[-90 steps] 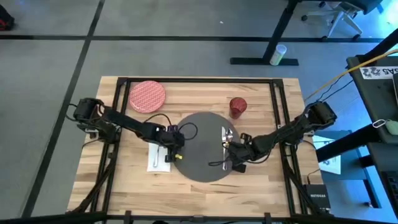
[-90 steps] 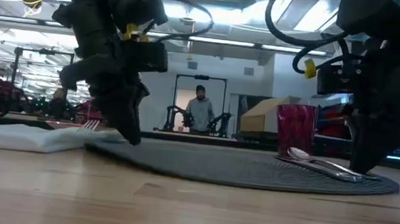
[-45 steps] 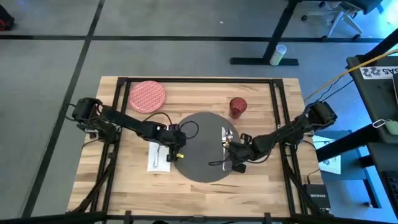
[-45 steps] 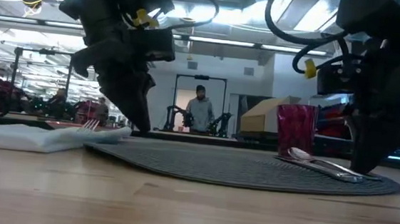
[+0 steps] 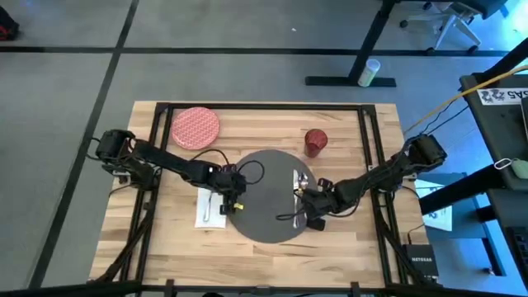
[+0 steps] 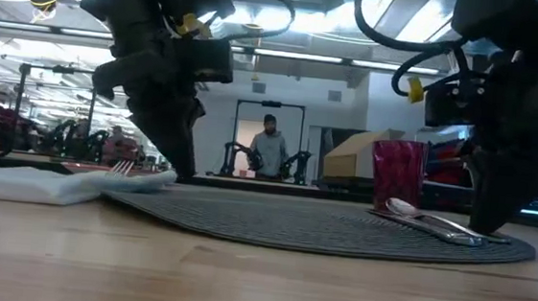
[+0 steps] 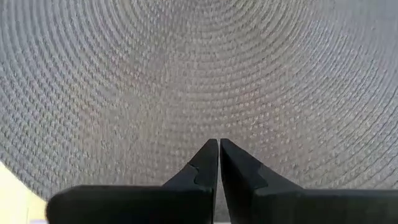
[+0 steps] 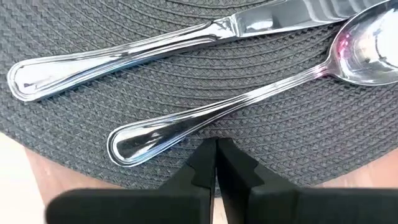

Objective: Set table place
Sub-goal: Adjust the placemat, then put the red plate on the center of the gray placemat

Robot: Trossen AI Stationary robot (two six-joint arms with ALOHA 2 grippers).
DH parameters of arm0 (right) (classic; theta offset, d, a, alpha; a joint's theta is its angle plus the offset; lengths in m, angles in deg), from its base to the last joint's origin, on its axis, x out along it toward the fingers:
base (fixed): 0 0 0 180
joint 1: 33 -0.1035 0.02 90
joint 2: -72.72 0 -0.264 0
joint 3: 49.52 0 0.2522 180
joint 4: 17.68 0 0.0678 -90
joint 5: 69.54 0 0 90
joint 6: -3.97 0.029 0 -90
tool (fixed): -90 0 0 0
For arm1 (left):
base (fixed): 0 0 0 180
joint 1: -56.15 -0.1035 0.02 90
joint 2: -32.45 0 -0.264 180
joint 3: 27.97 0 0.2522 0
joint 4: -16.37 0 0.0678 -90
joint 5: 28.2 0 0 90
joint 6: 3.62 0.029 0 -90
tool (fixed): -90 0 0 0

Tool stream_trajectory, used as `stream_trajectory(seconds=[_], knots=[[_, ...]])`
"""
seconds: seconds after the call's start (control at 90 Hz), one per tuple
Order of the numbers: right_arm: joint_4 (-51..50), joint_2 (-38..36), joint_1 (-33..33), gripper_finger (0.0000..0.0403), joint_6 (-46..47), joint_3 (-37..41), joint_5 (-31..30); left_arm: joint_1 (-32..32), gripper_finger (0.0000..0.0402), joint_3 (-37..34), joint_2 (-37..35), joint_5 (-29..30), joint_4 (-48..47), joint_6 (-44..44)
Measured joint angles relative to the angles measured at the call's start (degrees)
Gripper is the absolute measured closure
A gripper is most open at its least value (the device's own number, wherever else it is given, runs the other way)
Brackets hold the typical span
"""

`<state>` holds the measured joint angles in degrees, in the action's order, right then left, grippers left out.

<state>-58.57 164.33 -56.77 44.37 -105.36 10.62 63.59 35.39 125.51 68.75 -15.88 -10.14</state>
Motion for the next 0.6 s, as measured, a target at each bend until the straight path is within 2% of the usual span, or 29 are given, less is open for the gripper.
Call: stream_trajectory(seconds=[0.144, 0.278, 0.433, 0.6], knots=[[-0.1, 0.0, 0.0, 0.0403, 0.4, 0.0, -1.1, 0.0, 0.0402, 0.0, 0.0, 0.6, -1.0, 0.0], [-0.9, -0.7, 0.0, 0.0403, 0.5, 0.1, -1.9, 0.0, 0.0402, 0.1, -2.2, 4.8, -4.0, -1.8], [-4.6, -2.1, 0.0, 0.0403, 0.3, 0.2, -2.6, -2.0, 0.0402, 2.6, -8.2, 6.4, -14.7, -4.5], [-6.0, -3.3, 0.0, 0.0403, -0.2, 0.2, -2.9, -7.1, 0.0402, 4.1, -14.4, 12.3, -27.9, -7.2]])
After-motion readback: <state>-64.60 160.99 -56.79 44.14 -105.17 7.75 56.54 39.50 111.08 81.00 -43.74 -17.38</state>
